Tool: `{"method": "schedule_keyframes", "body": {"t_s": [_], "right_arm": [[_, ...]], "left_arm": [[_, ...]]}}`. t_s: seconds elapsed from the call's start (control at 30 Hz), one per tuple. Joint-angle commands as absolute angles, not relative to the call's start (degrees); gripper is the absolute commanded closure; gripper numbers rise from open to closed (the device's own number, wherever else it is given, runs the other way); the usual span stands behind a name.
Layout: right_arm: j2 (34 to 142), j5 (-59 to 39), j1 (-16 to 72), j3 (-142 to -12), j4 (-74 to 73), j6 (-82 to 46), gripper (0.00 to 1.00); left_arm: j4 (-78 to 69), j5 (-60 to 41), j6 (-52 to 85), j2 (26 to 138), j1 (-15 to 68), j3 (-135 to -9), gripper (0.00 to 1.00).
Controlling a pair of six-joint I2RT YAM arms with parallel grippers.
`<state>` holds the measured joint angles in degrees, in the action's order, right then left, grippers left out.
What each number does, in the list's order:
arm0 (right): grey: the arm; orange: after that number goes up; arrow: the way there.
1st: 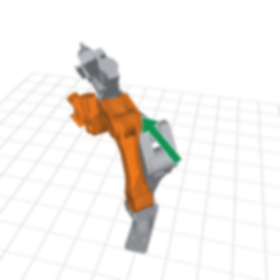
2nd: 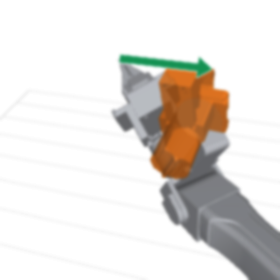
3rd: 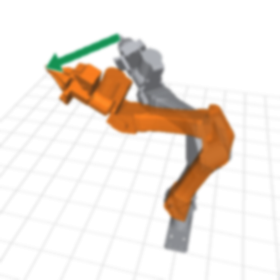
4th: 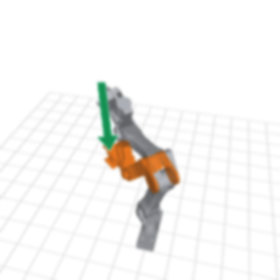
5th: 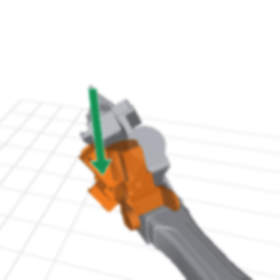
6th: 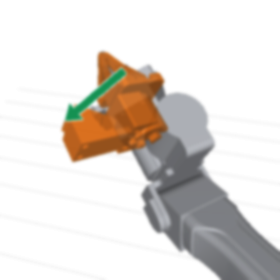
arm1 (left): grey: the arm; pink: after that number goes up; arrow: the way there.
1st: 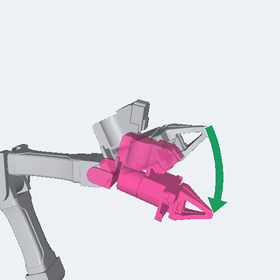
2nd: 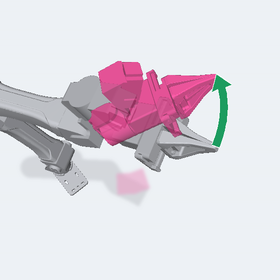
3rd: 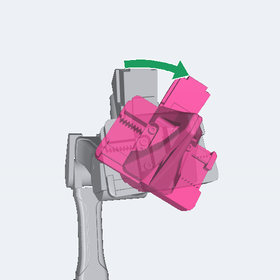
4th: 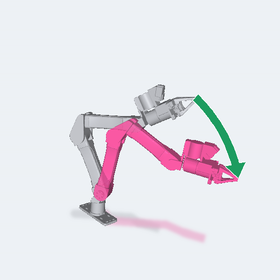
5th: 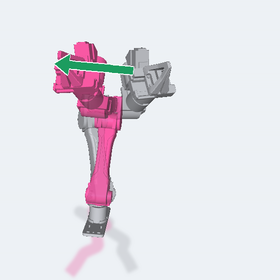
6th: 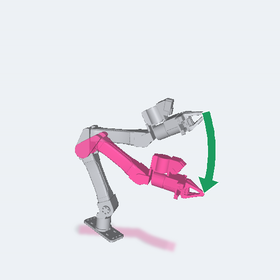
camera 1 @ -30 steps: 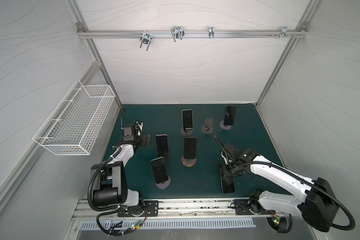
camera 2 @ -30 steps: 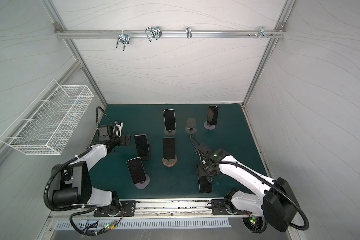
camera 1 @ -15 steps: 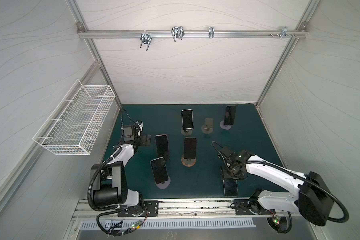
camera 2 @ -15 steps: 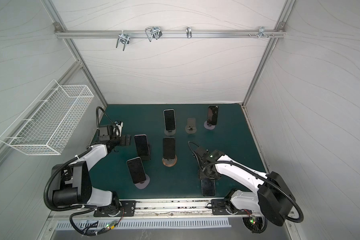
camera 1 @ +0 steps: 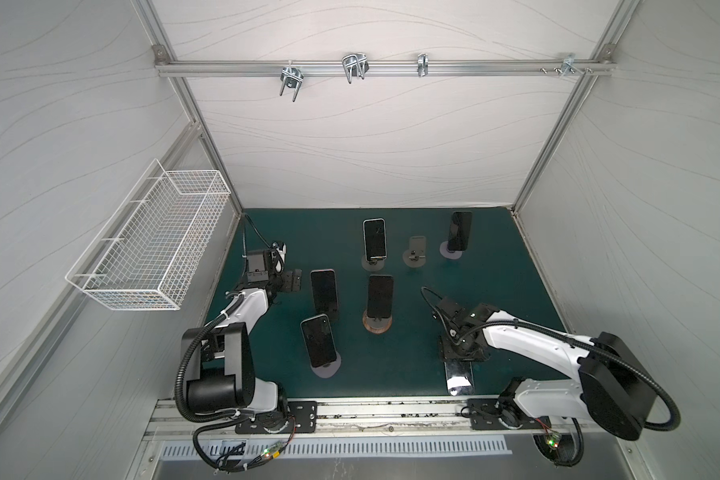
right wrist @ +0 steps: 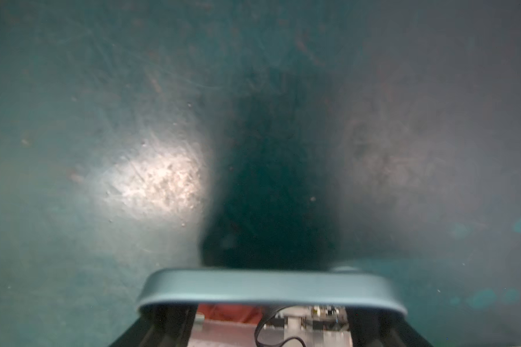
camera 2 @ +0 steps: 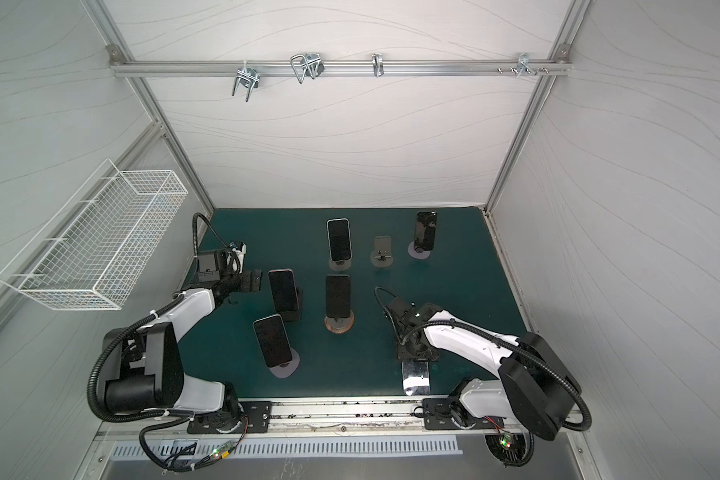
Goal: Remove the phone from the phone stand
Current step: 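Carry the phone toward the robot and lower it onto the table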
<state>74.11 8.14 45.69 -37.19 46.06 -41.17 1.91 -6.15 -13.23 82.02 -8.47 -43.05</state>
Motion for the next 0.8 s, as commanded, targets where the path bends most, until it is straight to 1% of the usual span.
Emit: {"method": "schedule_keyframes", "body": {"t_s": [0.0, 0.3, 0.4, 0.77], "right_arm": [[75.5, 8.1, 46.0, -36.3, 44.6, -43.3, 0.33], [78.5, 10.3, 46.1, -36.7, 44.0, -43.3, 0.31], [79.6, 11.5, 46.1, -37.4, 45.3, -43.2, 0.29], [80.2, 9.9, 46.1, -37.6, 44.5, -43.4, 0.24]], "left_arm": [[-0.2, -5.9, -13.9, 81.1, -8.3, -43.9, 0.0], [0.0, -5.9, -14.0, 81.3, -8.3, -44.2, 0.0], [0.0, -5.8, -13.8, 81.4, -8.2, -44.3, 0.0], [0.2, -5.7, -13.8, 81.7, -8.2, -44.6, 0.01]]}}
